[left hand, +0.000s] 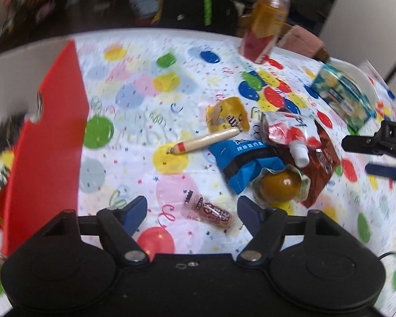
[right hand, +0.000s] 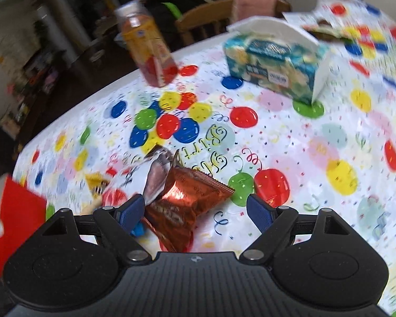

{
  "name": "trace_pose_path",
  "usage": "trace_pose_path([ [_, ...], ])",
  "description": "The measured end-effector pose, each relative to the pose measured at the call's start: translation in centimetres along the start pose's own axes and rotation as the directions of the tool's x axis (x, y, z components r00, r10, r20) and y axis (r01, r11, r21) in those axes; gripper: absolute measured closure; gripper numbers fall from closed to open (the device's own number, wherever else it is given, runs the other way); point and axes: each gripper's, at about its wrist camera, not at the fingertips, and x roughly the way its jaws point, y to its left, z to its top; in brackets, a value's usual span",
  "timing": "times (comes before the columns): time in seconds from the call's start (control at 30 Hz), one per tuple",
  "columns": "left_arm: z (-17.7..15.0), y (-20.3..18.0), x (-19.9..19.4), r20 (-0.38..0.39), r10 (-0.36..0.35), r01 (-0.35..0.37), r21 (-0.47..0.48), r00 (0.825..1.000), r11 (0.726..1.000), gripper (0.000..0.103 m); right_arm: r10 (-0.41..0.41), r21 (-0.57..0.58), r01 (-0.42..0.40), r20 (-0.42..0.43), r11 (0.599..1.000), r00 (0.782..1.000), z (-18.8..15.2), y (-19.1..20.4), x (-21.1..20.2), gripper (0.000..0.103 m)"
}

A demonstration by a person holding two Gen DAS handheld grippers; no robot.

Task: Organize snacks
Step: 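Grasp the small wrapped candy with the left tool while the right tool grasps the orange-brown Oreo bag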

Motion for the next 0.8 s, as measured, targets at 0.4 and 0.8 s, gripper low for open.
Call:
trace_pose_path([
  [0.4,0.9,1.0,2.5,-0.103,-0.085,0.052,-0.281,0.991,0.958,0.051,0.005,0.096,0.000,-0.050,0.995,0.999,0.8,0.1,3.0,0.019],
  [0.8,1.1,-0.8,3.1,-0.091,-0.030,0.007,-0.249,0.995,0.969,0.064,0.050,0.133,-0.036,-0.104,0.991,0.993,0.2,-1.0,4.4,0.037],
])
